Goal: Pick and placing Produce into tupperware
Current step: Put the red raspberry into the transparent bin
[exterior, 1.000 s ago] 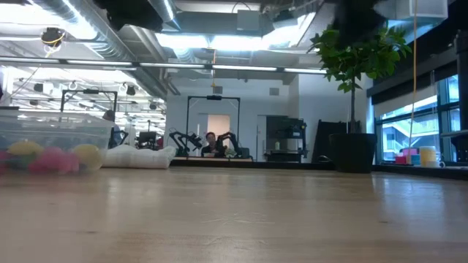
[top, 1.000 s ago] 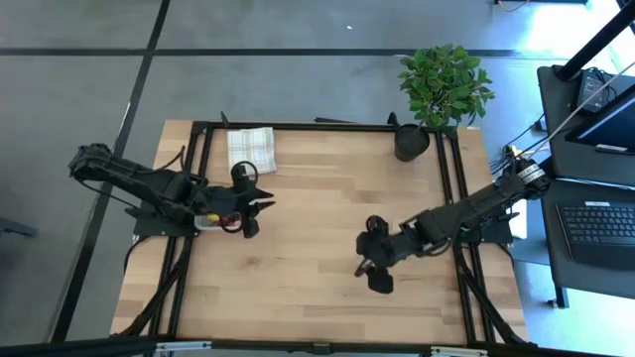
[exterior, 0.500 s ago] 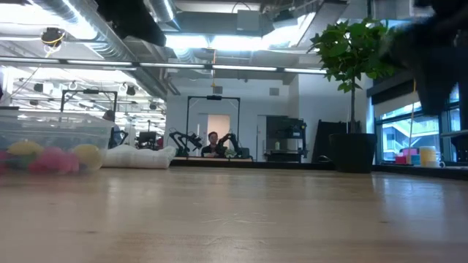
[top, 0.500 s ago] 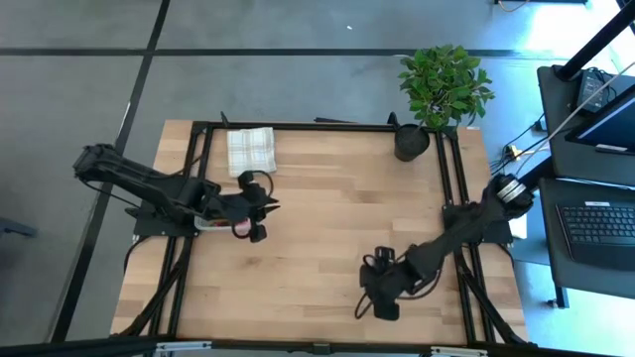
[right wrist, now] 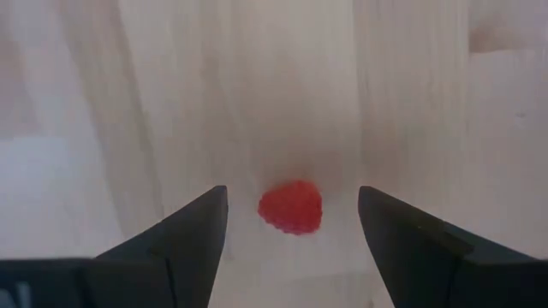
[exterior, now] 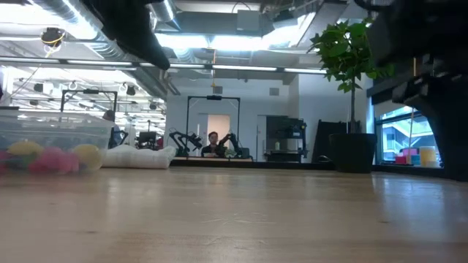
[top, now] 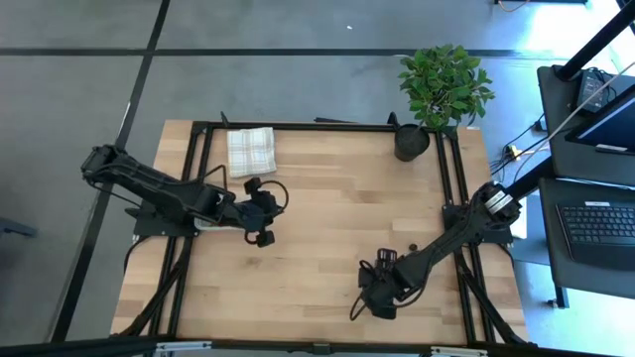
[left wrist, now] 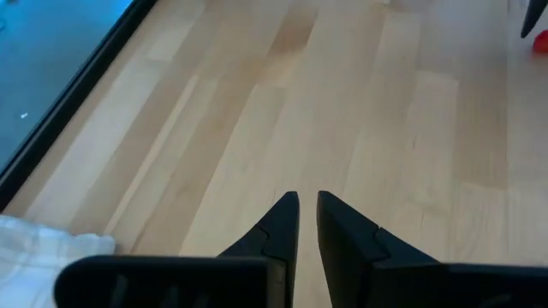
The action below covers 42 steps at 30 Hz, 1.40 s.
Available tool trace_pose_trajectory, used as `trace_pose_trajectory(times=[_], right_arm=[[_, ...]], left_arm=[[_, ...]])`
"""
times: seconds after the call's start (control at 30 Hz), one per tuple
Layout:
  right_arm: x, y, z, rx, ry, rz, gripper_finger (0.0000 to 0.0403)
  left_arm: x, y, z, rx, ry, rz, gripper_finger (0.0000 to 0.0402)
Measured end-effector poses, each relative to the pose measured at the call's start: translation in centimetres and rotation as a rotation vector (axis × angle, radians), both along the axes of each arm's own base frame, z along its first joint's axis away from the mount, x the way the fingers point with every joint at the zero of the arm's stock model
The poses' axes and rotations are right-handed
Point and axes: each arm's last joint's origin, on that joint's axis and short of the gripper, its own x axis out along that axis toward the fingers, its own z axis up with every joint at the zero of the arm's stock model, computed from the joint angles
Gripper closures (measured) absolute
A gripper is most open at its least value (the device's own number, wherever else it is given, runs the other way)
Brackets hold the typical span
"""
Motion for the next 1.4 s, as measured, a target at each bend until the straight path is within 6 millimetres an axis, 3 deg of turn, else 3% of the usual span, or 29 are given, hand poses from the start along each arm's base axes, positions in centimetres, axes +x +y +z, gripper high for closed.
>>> trace_pose_trajectory(times=[0.27,0.73,0.97,1.1,1.4], right_arm=[[0.2,0.1,-1.6,-0.033,0.041,0.020,0.0144],[0.2,0.2,-2.0,-0.027,0.063,0.024,0.0288],[0.4,-0.1,-1.8,-0.010,0.068,-0.028,0.0289],[1.1,-1.3,-1.1,0.022,0.049,-0.079,0.0287],[5.0,-7.1,4.0,0.158,-0.246,-0.226,0.0289]], left_arm=[[0.1,0.0,-0.1,0.000,0.005,0.000,0.0354],[0.1,0.0,-0.1,0.000,0.005,-0.001,0.0330],[0.1,0.0,-0.1,-0.002,0.004,0.001,0.0320],[0.1,0.0,-0.1,-0.019,-0.003,0.015,0.0314],[0.1,-0.1,-0.1,0.023,0.012,-0.022,0.0300]])
